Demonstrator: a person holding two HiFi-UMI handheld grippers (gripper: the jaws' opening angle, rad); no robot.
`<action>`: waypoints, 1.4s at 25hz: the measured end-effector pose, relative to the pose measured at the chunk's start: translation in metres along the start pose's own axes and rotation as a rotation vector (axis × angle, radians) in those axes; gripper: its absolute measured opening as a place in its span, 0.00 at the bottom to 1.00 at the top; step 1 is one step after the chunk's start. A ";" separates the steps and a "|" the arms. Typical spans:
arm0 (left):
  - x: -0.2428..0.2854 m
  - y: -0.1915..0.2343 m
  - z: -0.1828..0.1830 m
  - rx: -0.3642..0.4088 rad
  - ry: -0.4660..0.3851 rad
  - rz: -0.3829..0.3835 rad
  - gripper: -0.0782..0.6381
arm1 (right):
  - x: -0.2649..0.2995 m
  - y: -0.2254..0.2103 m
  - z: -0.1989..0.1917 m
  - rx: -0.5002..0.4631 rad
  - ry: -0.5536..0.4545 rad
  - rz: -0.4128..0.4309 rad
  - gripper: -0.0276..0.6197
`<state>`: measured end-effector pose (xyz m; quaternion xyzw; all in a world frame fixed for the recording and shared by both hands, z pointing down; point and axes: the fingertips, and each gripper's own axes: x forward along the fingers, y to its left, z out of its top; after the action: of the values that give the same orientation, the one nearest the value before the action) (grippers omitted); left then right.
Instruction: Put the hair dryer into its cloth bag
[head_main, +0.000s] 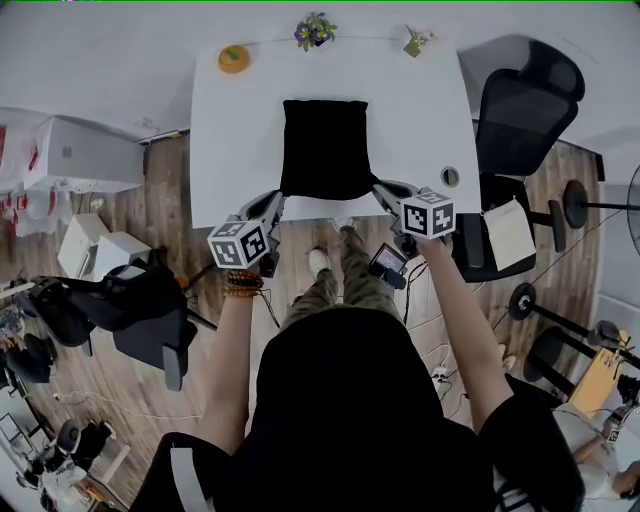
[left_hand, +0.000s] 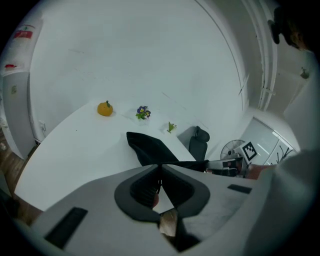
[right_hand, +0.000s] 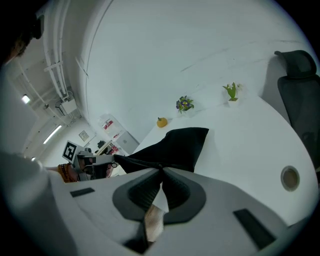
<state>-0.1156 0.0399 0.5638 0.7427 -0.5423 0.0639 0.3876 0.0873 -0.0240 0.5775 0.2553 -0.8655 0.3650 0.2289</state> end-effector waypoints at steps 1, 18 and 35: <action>-0.001 0.003 -0.010 0.019 0.023 0.007 0.16 | 0.002 -0.001 -0.009 0.010 0.010 -0.008 0.10; -0.037 0.058 -0.127 0.105 0.226 0.157 0.16 | 0.001 -0.007 -0.139 0.057 0.199 -0.032 0.10; -0.052 -0.045 0.126 0.346 -0.384 0.181 0.16 | -0.103 0.078 0.144 -0.436 -0.467 -0.209 0.10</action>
<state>-0.1388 0.0030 0.4269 0.7448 -0.6511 0.0476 0.1377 0.0885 -0.0565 0.3867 0.3643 -0.9215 0.0774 0.1099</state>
